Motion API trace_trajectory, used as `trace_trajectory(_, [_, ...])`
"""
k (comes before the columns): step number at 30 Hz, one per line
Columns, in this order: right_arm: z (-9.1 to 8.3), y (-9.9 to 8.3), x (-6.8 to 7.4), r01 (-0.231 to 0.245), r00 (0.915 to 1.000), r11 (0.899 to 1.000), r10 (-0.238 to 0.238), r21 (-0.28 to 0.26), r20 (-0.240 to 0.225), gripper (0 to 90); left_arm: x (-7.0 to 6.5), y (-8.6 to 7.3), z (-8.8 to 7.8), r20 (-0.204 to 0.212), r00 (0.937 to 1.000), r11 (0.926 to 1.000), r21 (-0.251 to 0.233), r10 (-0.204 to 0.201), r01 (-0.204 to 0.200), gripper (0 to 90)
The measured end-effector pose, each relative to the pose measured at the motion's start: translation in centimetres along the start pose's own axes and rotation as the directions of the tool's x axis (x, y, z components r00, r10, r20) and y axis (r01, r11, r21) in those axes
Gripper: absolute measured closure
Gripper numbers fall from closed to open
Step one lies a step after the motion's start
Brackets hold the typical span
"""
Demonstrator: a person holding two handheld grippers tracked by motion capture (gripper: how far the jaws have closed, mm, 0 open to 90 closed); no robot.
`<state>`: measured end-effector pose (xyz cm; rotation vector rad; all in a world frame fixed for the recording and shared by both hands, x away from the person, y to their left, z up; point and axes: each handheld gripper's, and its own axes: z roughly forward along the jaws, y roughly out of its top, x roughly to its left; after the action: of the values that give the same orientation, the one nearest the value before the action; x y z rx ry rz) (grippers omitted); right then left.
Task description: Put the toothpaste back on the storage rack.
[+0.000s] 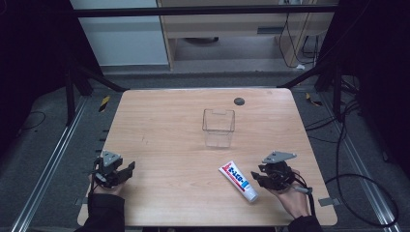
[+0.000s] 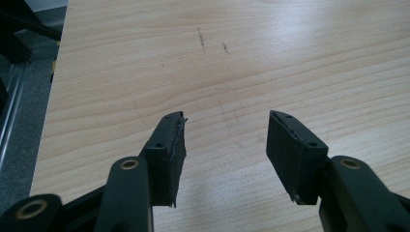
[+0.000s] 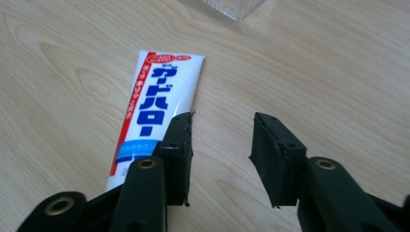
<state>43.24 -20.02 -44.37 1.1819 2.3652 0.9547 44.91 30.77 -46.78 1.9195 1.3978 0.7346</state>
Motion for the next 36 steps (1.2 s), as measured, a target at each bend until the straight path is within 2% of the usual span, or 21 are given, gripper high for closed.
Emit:
trace_trajectory(3, [-0.4,0.6,0.1,-0.008,1.0,1.0,0.008,0.0,-0.003,49.1,0.0,0.0,0.1,0.001,1.0,1.0,0.005,0.002,-0.002,47.5])
trace_trajectory(9, [-0.7,1.2,0.5,-0.012,0.9999,1.0,0.012,0.019,-0.009,42.2,-0.1,0.0,0.2,0.005,1.0,0.9999,0.009,0.006,-0.006,47.3])
trace_trajectory(14, [-0.6,2.3,1.5,-0.009,0.9997,0.997,0.011,0.073,-0.021,36.4,-0.1,0.0,0.3,0.008,0.9999,0.9998,0.016,0.008,-0.008,46.9])
trace_trajectory(22, [-0.1,4.0,2.4,0.011,0.9997,0.996,-0.009,0.091,-0.021,32.4,-0.1,0.0,0.3,0.009,0.9999,0.9999,0.015,0.007,-0.007,46.8])
trace_trajectory(28, [0.9,5.6,3.2,0.025,0.9993,0.986,-0.02,0.162,-0.033,30.1,0.0,0.0,0.3,0.009,0.9999,0.9998,0.017,0.008,-0.008,46.7])
trace_trajectory(36, [2.1,6.1,3.8,0.036,0.9985,0.975,-0.026,0.218,-0.047,30.2,0.0,0.0,0.3,0.01,0.9999,0.9998,0.02,0.009,-0.009,46.6])
